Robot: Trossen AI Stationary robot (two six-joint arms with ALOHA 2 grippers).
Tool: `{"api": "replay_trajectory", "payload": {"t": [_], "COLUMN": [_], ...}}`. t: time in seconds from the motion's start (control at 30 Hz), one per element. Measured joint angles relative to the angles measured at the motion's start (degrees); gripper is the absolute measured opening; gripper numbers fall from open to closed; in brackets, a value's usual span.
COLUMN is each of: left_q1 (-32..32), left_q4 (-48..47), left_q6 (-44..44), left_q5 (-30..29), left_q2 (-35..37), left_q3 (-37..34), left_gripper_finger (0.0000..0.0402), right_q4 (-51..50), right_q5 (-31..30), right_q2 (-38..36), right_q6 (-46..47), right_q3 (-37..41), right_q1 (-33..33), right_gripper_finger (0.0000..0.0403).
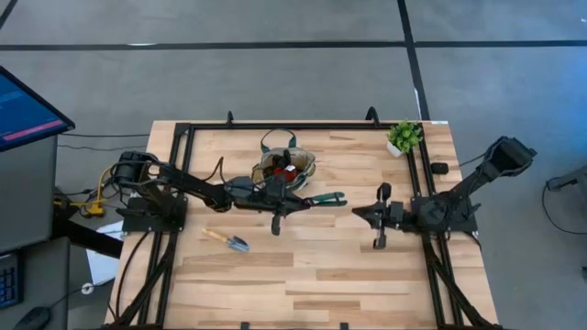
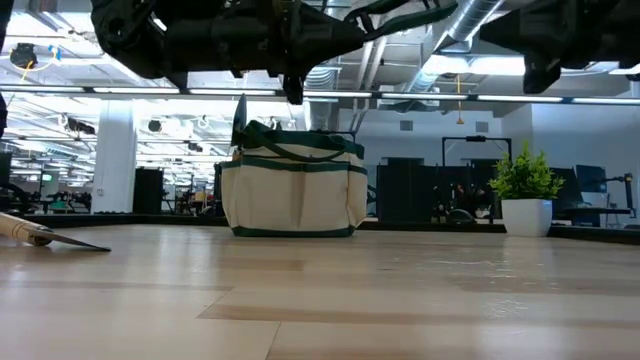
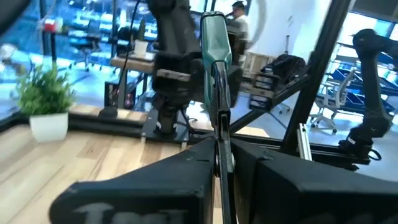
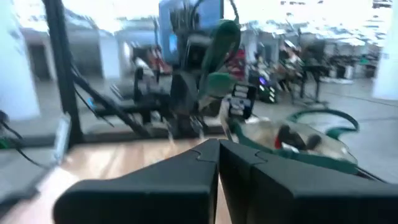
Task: Pick & Place Garden tools in Gardening bag
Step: Put the green shear scissors into the brown gardening bag
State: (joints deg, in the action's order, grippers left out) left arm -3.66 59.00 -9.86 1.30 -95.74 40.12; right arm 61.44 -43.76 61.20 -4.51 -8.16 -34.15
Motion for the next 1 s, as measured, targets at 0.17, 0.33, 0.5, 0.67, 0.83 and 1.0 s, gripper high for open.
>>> {"api": "replay_trajectory", "payload": {"t": [0.17,0.33,0.5,0.67,0.83,1.0], "left_q1": [-0.1,0.0,0.4,1.3,1.5,1.5], "left_q4": [2.8,3.2,4.1,5.3,5.5,5.4], "left_q6": [2.3,2.3,3.6,3.6,4.2,6.2], "left_q5": [1.7,1.7,1.5,1.2,0.6,-1.9], "left_q2": [0.0,0.0,0.0,0.0,0.0,0.0], "left_q3": [0.0,0.0,0.0,0.0,0.9,1.2], "left_gripper_finger": [0.0007,0.0007,0.0007,0.0007,0.0007,0.0007], "right_q4": [2.9,3.5,2.1,-5.3,-7.6,-7.6], "right_q5": [4.6,10.2,19.1,19.8,20.0,22.5], "right_q2": [0.0,0.0,0.0,0.0,0.0,0.0], "right_q6": [1.2,2.9,3.1,4.1,4.1,4.1], "right_q3": [1.2,0.8,-2.1,-5.7,-8.0,-8.8], "right_q1": [5.4,10.6,14.3,16.1,17.2,18.4], "right_gripper_finger": [0.001,0.0038,0.0107,0.0183,0.0227,0.0228]}}
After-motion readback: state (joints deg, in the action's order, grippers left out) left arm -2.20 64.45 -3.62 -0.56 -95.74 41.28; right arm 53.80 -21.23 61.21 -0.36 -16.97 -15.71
